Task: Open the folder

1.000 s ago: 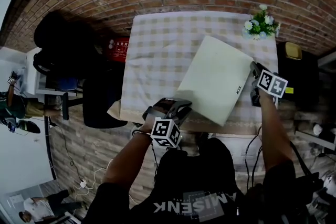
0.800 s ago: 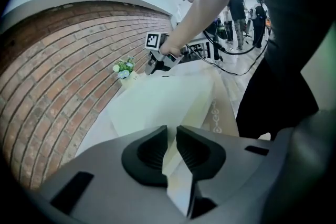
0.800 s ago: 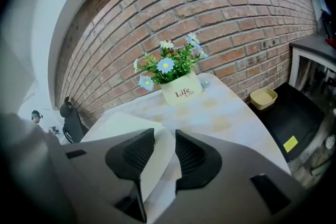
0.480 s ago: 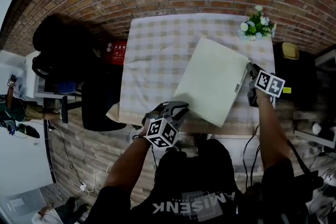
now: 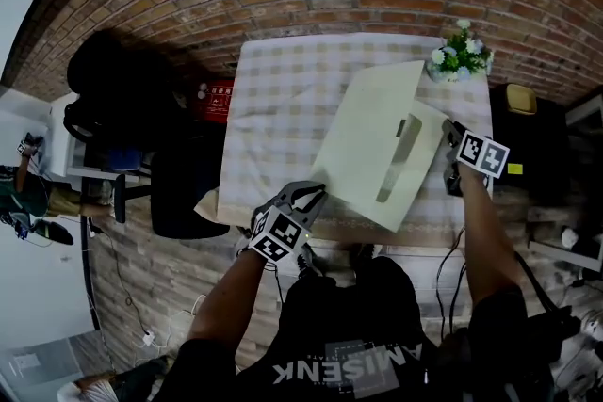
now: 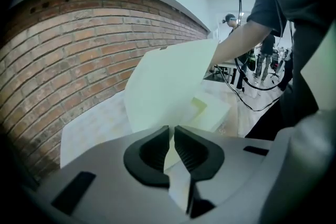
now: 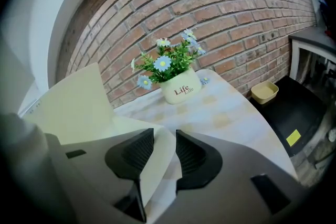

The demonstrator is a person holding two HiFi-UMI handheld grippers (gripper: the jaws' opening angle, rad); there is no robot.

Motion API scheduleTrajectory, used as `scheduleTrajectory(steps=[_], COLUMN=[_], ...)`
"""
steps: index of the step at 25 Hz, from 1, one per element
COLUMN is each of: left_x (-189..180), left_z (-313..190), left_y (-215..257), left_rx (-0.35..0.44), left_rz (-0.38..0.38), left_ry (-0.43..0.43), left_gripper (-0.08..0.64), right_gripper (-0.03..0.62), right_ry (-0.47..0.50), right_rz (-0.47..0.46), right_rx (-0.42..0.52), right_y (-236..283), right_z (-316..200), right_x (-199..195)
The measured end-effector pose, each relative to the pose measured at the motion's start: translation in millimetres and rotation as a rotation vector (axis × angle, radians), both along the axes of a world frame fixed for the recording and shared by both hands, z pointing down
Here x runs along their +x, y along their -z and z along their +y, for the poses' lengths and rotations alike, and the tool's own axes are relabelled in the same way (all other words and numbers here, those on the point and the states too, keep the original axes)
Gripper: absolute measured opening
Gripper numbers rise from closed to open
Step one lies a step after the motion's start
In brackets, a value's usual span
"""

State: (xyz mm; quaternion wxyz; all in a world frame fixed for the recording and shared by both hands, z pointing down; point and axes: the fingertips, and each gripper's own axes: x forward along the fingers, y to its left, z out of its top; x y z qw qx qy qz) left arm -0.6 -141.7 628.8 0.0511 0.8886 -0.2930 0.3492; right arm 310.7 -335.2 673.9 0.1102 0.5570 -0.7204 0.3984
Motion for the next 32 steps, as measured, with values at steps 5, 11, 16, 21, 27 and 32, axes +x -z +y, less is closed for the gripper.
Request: scheduleTrajectory(steps=[5,11,16,21,27,32], left_x=[-14.1,-56.3,-90.9,-113.9,-139.1,-150.7], left_z=[-13.3,-28.7,-38.6,-48.5,-54.7,-61.9], left_y=[20.0,18.6,10.8,-4.6,-28.8,-36.8], left_rx=[-0.028,-0.051,-0.044,-0.042,-0.036,0.013], left_rz=[0.109,0.222,0.244,0.226,0.208,0.086], left_ry=[0.133,0.38,0.533,0.633,0.722,0.747], left_gripper=[0.041,0.029,0.017,0.017,0.02,0.051], right_gripper=[0.166,0.175,0.175,0.184,0.186,0.186], right_ry=[0.006,0.006,-0.007,-0.012,-0.035,-0.041], right_rz=[-0.009,-0.018,-0.006,0.004,0.0,0.012], right_rx=[-0.014,-0.019,-0.028,-0.032,-0.025,-0.02], right_y=[-1.8,-0.5,-0.6,0.3,0.8,2.9], right_z=[1.0,-0.8,2.2,-0.6,1.1,0.9], right_x=[1.6,2.8,2.7,4.4,3.3,2.7])
